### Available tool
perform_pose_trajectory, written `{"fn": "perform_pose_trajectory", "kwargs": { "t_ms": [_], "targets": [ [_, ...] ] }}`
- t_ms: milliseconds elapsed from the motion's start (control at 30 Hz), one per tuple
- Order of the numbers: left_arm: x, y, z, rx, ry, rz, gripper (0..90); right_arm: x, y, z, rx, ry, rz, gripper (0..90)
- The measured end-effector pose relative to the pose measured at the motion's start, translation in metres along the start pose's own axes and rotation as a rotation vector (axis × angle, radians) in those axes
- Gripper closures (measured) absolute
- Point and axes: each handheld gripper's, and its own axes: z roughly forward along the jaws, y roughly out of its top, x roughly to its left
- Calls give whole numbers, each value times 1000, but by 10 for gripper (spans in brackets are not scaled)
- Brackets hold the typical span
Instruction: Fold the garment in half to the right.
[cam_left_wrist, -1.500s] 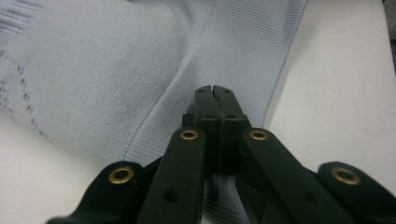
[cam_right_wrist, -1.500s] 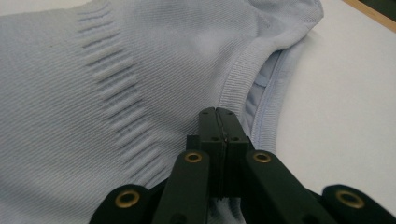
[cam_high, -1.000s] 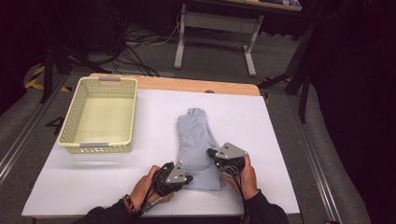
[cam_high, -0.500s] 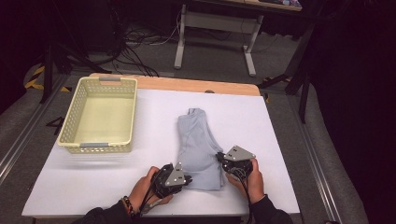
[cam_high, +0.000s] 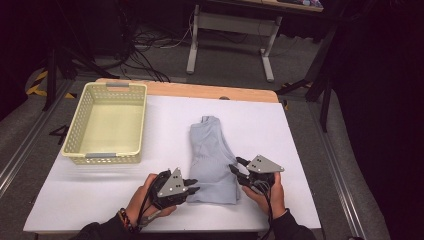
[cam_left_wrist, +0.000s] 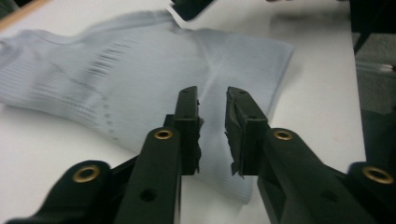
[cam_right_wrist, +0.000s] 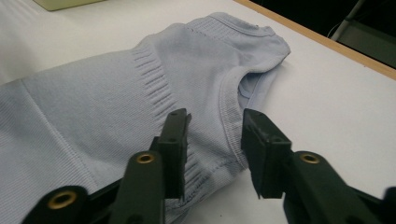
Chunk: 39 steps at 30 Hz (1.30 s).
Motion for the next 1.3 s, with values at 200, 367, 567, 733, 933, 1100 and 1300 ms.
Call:
{"fn": "perform_pose_trajectory", "kwargs": {
  "t_ms": [200,367,567,733,933,1100,1300],
  "targets": [
    [3,-2,-11,-24,50,30,683,3,2,-8,1,8,26,451],
    [0,-6,-22,-33,86,70,632,11,2,-21,-28,-35,-47,365],
    [3,-13,-33,-28,126,51,552,12,-5,-32,-44,-48,-5,278],
    [6,-23,-40,-17,135,25,459,14,-11,-38,-42,-63,12,211],
    [7,-40,-50,-9,165,-7,281,19,-18,-42,-18,3,78,159],
    [12,-53,-60,10,204,-33,151,23,-23,-42,14,17,80,105],
    [12,-69,-75,20,206,-64,130,22,-31,-42,37,51,88,85]
  ]
}}
